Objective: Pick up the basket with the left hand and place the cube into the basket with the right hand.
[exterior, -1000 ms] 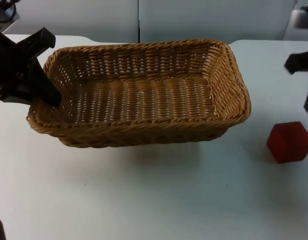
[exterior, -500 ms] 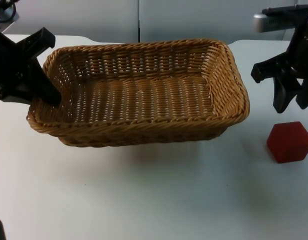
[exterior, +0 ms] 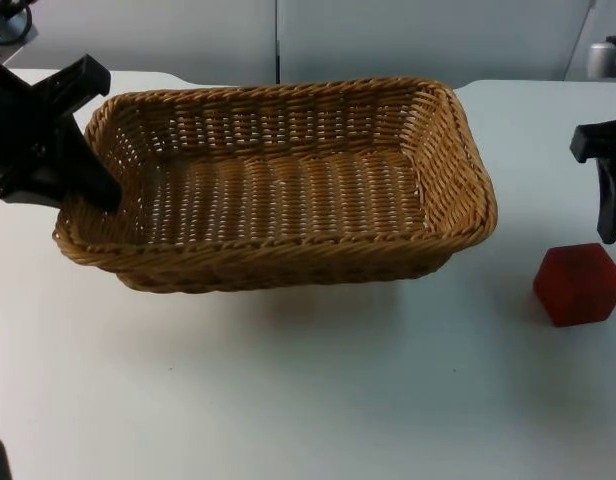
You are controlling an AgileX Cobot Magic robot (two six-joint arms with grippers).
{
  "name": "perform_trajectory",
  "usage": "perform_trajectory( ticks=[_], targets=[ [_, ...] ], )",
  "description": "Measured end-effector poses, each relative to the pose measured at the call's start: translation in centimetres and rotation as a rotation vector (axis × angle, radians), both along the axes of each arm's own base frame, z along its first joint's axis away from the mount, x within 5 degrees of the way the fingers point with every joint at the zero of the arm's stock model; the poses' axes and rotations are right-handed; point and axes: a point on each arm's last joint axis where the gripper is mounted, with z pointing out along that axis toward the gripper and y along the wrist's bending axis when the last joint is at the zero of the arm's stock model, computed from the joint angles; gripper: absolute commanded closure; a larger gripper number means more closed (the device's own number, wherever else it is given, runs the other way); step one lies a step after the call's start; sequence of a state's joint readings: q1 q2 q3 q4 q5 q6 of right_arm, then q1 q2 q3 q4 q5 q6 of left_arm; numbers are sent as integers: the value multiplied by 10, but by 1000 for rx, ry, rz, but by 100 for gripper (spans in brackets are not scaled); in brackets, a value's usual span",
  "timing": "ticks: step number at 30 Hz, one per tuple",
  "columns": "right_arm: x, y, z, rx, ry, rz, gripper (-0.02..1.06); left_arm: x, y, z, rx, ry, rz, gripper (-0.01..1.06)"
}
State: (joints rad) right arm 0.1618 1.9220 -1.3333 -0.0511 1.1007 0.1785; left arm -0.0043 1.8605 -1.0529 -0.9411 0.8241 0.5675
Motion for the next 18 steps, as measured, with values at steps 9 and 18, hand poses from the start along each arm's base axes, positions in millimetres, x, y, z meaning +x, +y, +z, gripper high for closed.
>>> perform_trajectory(
  ticks=[9, 18],
  targets=[
    [5, 5, -3, 53, -43, -23, 21, 0, 0, 0, 1, -1, 1, 105],
    [12, 10, -40, 84, 15, -30, 22, 0, 0, 0, 1, -1, 1, 105]
  ],
)
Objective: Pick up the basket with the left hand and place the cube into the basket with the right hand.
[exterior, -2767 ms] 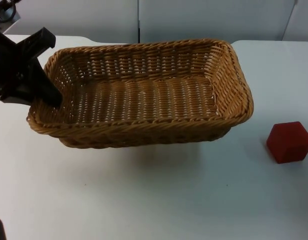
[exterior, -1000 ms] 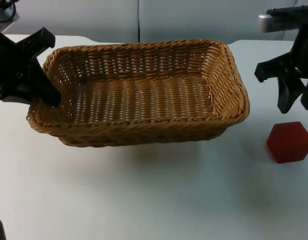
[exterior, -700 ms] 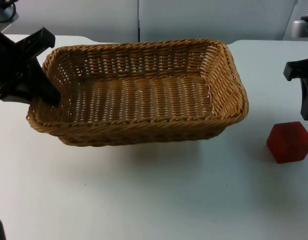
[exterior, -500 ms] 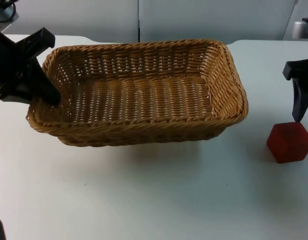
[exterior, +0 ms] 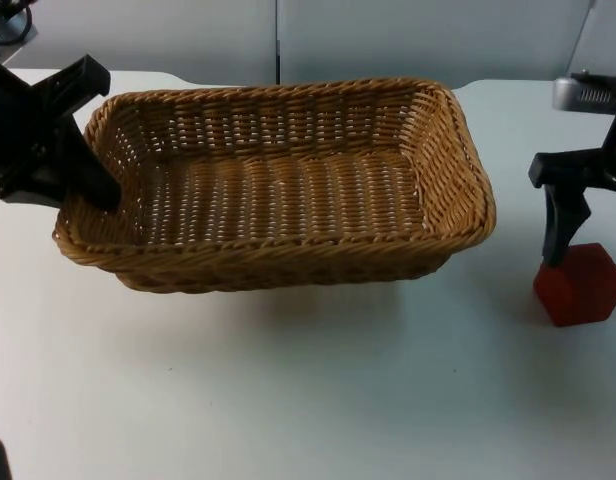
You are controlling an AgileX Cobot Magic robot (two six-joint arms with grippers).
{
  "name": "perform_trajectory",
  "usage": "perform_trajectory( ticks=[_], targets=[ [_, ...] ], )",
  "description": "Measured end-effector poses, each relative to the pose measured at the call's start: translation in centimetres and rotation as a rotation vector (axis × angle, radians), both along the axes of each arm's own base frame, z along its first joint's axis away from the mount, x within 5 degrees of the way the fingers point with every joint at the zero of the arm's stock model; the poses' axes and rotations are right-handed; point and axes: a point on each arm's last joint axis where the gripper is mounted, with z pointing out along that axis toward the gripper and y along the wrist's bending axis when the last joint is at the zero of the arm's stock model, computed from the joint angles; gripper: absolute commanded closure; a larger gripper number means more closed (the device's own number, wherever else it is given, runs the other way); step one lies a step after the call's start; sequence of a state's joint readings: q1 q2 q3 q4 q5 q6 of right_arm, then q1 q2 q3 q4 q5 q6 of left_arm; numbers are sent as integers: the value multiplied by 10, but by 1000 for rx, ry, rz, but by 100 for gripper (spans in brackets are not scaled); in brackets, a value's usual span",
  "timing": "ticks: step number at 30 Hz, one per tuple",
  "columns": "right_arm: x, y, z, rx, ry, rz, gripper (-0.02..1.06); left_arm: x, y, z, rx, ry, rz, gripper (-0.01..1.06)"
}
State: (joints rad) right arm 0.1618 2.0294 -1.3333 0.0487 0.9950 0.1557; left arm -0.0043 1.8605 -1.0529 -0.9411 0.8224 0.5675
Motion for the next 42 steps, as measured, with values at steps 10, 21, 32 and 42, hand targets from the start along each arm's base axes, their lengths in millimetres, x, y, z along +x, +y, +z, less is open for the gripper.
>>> perform_trajectory(
  ticks=[10, 21, 32, 42],
  targets=[
    [6, 3, -25, 25, 1, 3, 22, 0, 0, 0, 1, -1, 1, 105],
    [8, 3, -41, 22, 20, 32, 104, 0, 0, 0, 2, -2, 2, 105],
    [47, 9, 43, 39, -219, 118, 105, 0, 0, 0, 2, -2, 2, 105],
    [52, 53, 194, 504, -537, 262, 105, 0, 0, 0, 2, -2, 2, 105]
  ],
)
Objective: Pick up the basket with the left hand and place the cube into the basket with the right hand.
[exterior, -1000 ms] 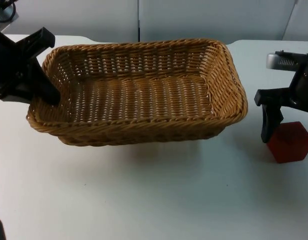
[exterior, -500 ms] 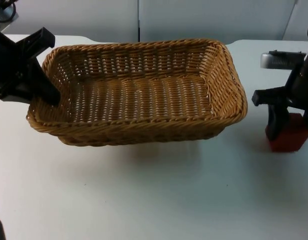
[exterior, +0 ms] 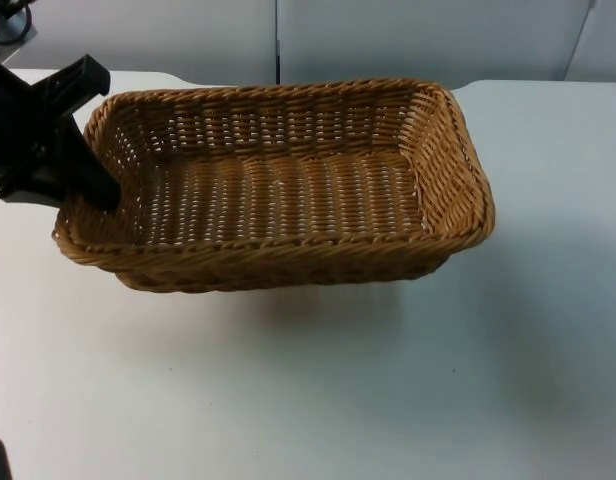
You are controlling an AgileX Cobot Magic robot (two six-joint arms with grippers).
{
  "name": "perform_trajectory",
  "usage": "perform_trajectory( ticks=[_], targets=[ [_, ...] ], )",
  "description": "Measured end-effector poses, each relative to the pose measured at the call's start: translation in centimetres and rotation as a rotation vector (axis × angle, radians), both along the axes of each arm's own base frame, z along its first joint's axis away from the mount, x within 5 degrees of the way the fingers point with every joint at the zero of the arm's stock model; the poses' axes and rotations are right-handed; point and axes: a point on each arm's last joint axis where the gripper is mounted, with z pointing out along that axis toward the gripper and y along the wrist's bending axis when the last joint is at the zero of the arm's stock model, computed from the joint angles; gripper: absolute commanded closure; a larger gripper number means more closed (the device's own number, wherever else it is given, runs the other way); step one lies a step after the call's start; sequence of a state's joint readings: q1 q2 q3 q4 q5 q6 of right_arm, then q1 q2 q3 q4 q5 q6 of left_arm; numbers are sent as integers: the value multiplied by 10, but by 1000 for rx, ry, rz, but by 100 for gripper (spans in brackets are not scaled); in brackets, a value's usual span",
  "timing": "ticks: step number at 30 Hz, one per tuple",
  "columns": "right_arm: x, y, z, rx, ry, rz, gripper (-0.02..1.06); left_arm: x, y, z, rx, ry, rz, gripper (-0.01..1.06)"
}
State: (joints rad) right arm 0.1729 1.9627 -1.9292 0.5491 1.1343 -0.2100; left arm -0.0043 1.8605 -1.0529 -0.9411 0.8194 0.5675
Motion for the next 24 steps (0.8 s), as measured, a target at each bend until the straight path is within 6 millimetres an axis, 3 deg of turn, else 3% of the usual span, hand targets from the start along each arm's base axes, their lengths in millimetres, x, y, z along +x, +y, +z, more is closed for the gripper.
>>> perform_trajectory(
  ticks=[3, 4, 8, 9, 14, 15, 22, 24],
  targets=[
    [-15, 35, 3, 42, 15, 151, 105, 0, 0, 0, 0, 0, 0, 105],
    [-15, 35, 3, 42, 15, 151, 105, 0, 0, 0, 0, 0, 0, 105],
    [-28, 85, -25, -56, 74, 299, 105, 0, 0, 0, 1, -1, 1, 105],
    [-28, 85, -25, -56, 74, 299, 105, 0, 0, 0, 1, -1, 1, 105],
    [-27, 114, -71, -163, 171, 327, 105, 0, 0, 0, 1, -2, 0, 105],
    [-27, 114, -71, -163, 171, 327, 105, 0, 0, 0, 1, -2, 0, 105],
    [-21, 125, -119, -218, 280, 323, 104, 0, 0, 0, 1, -2, 0, 105],
    [-20, 125, -122, -223, 284, 323, 97, 0, 0, 0, 1, -2, 0, 105]
  ],
)
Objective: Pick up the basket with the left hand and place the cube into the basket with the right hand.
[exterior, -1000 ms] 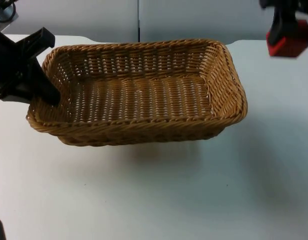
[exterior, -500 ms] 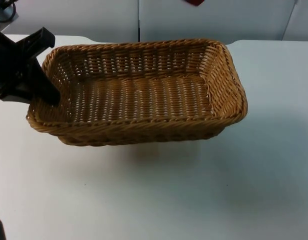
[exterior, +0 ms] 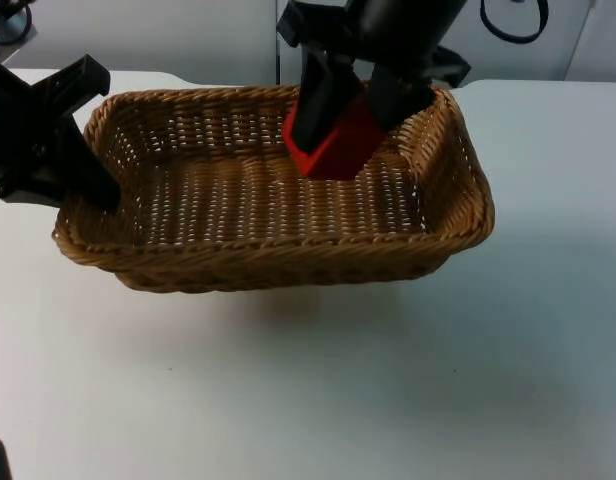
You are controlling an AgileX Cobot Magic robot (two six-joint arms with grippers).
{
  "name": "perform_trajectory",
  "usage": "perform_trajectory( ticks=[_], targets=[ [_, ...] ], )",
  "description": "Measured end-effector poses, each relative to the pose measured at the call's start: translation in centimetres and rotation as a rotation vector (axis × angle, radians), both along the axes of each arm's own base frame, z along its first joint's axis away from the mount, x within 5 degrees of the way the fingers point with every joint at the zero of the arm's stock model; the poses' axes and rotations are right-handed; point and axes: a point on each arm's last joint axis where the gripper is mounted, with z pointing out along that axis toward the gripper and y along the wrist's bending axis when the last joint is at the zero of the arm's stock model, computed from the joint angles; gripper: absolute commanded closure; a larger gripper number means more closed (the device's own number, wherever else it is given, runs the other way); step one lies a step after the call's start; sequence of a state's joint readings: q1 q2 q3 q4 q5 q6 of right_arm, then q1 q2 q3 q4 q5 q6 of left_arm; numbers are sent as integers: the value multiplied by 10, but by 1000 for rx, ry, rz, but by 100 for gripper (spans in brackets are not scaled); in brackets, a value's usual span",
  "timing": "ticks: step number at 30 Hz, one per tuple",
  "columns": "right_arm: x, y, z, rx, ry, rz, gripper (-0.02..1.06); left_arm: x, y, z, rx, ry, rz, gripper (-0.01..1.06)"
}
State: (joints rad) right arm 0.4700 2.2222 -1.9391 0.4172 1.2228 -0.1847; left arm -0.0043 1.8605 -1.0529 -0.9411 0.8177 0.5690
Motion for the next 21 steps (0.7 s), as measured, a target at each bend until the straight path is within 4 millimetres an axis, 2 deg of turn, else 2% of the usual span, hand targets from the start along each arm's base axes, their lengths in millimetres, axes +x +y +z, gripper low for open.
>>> perform_trajectory(
  ticks=[1, 2, 4, 5, 6, 7, 8, 10, 12, 14, 15, 16, 18, 20, 21],
  targets=[
    [0, 1, -3, -3, 6, 2, 97, 0, 0, 0, 0, 0, 0, 105],
    [0, 3, -6, -7, 9, 6, 89, 0, 0, 0, 0, 0, 0, 105],
    [0, 3, -8, -9, 13, 7, 57, 0, 0, 0, 0, 0, 0, 105],
    [-1, 5, -11, -11, 22, 9, 57, 0, 0, 0, 0, 0, 0, 105],
    [-1, 5, -13, -13, 28, 3, 43, 0, 0, 0, 0, 0, 0, 105],
    [-1, 6, -13, -8, 37, -11, 25, 0, 0, 0, 0, 0, 0, 105],
    [-1, 6, -13, -8, 37, -11, 18, 0, 0, 0, 0, 0, 0, 105],
    [-1, 7, -13, 1, 55, -41, 18, 0, 0, 0, 0, 0, 0, 105],
    [0, 7, -11, 5, 52, -46, 23, 0, 0, 0, 2, 0, -1, 105],
    [3, 9, -4, 19, 30, -49, 25, 0, 0, -1, 4, 0, -1, 105],
    [7, 11, 8, 39, -9, -54, 28, 0, 0, -1, 4, 0, -1, 105],
    [7, 11, 8, 39, -9, -54, 30, 0, 0, -1, 4, 0, -1, 105],
    [14, 13, 32, 67, -88, -64, 30, 0, 0, -1, 3, 0, 0, 105],
    [23, 7, 67, 98, -196, -102, 36, 0, 0, -1, 3, 0, 0, 105],
    [23, 7, 67, 98, -196, -102, 44, 0, 0, -1, 3, 0, 0, 105]
  ],
)
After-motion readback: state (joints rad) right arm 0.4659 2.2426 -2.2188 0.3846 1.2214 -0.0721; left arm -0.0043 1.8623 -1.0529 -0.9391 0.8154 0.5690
